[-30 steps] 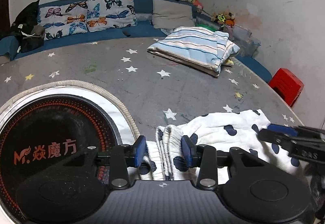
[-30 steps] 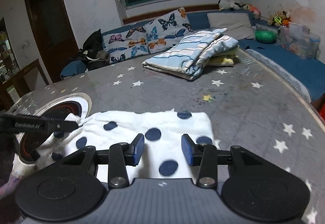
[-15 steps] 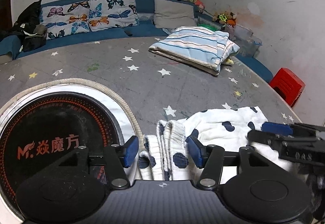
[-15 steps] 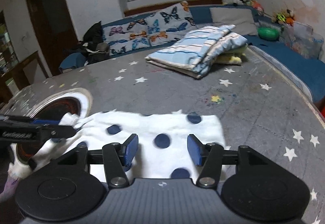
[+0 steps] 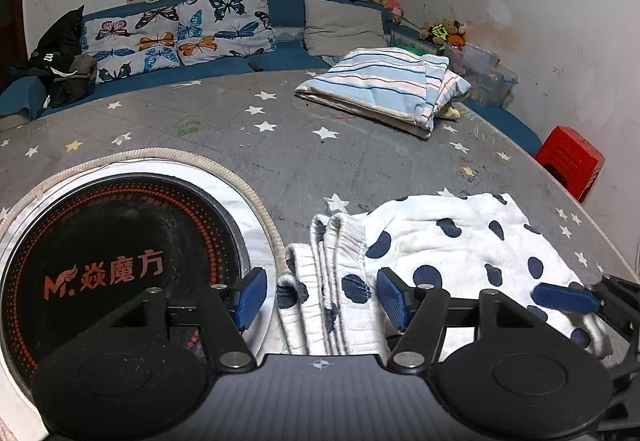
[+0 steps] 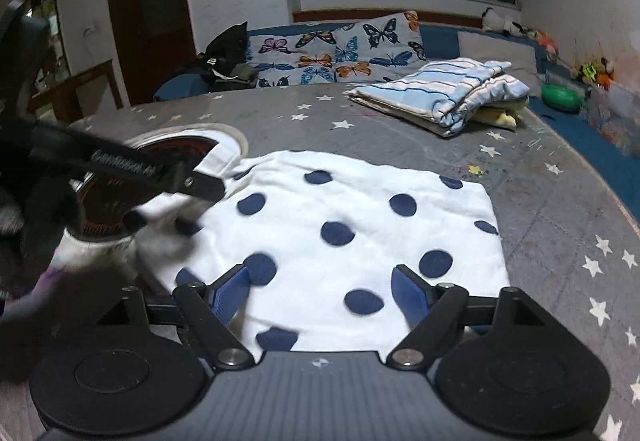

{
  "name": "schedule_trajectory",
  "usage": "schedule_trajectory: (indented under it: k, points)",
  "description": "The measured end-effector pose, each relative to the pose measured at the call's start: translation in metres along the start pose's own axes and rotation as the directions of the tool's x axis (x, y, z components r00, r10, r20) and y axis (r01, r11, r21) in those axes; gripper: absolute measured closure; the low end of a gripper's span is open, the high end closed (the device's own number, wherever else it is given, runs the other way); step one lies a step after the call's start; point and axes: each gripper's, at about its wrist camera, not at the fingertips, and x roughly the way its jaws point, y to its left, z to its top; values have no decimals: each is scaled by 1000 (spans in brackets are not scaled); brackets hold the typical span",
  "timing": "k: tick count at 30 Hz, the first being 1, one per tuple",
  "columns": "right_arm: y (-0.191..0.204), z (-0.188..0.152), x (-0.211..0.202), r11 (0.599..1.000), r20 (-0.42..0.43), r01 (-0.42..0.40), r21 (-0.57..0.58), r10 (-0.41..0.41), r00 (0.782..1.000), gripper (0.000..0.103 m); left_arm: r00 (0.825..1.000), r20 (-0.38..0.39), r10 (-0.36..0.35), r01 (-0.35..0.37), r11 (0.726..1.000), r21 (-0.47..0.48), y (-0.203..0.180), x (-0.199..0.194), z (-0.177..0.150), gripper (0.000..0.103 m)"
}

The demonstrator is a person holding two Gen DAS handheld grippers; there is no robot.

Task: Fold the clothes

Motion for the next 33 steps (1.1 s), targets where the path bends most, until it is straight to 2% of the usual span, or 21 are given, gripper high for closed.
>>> schedule_trajectory:
  k: [4, 11, 15, 24, 29, 33]
  points:
    - [2, -9, -8, 1000, 12, 28, -7, -28, 1000, 17, 1000, 0, 0, 0, 1000, -1, 1, -2, -4, 34]
    - [-5, -26, -25, 997, 36, 35, 74, -37, 999, 6, 1000, -10, -8, 8, 1000, -12, 1, -9, -15, 26]
    - [-7, -33, -33, 995, 52, 34, 93, -39, 998, 1, 1000, -9, -14, 14, 1000, -19, 0, -14, -21, 15]
    - [2, -41, -46, 993, 90, 79, 84, -87, 992, 0, 999, 15, -39, 39, 999, -24, -1, -32, -38, 0]
    - [8, -45, -51, 992, 101, 111, 68, -117, 988, 0, 998, 37, -55, 56, 998, -27, 0, -44, -49, 0]
    - [9, -50, -55, 991, 103, 104, 89, -113, 988, 0, 996, 65, -63, 65, 998, -27, 1, -56, -57, 0]
